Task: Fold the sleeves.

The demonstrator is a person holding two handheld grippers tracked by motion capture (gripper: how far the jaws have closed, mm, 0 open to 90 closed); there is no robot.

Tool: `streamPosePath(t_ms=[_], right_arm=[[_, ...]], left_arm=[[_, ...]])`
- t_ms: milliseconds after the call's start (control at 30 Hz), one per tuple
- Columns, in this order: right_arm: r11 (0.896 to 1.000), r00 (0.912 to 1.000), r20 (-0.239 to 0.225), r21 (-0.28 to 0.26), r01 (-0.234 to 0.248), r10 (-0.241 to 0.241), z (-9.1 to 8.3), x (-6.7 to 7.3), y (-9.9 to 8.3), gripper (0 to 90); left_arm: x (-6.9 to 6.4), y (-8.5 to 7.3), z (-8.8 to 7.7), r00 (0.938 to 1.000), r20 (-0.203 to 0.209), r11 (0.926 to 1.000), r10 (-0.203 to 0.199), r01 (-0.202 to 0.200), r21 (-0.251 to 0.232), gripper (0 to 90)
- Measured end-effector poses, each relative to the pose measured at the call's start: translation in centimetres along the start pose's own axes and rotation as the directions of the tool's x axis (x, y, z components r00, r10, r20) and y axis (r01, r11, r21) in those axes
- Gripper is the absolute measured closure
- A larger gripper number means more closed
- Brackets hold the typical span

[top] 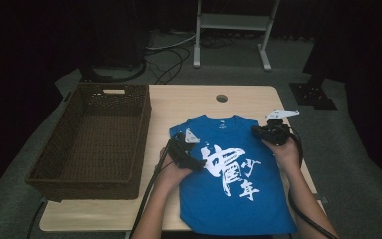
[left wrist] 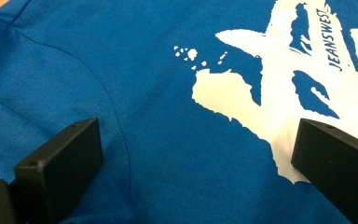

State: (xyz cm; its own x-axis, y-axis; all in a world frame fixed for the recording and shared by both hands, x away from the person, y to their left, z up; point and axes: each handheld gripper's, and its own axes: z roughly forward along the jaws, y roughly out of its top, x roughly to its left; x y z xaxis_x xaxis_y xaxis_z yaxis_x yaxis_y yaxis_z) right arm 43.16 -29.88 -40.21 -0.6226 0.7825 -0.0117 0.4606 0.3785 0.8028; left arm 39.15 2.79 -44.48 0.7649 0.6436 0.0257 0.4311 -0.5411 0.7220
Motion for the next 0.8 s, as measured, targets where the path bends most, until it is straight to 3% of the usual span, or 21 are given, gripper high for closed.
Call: streamPosePath(t_ms=[267, 800], right_arm=[[1.0, 0.9989, -0.045, -0.021, 0.011, -0.011, 0.5, 0.8, 0.1, 88.7], [0.999, 0.9978, -0.063, -0.044, 0.015, -0.018, 0.8, 1.3, 0.3, 82.0]], left_arm=[[0.0, 0.0, 0.0, 1.0, 0.0, 1.0, 0.0, 0.0, 0.0, 1.1], [0.0, 0.0, 0.0, 1.0, -0.002, 1.0, -0.002, 0.002, -0.001, 1.2]])
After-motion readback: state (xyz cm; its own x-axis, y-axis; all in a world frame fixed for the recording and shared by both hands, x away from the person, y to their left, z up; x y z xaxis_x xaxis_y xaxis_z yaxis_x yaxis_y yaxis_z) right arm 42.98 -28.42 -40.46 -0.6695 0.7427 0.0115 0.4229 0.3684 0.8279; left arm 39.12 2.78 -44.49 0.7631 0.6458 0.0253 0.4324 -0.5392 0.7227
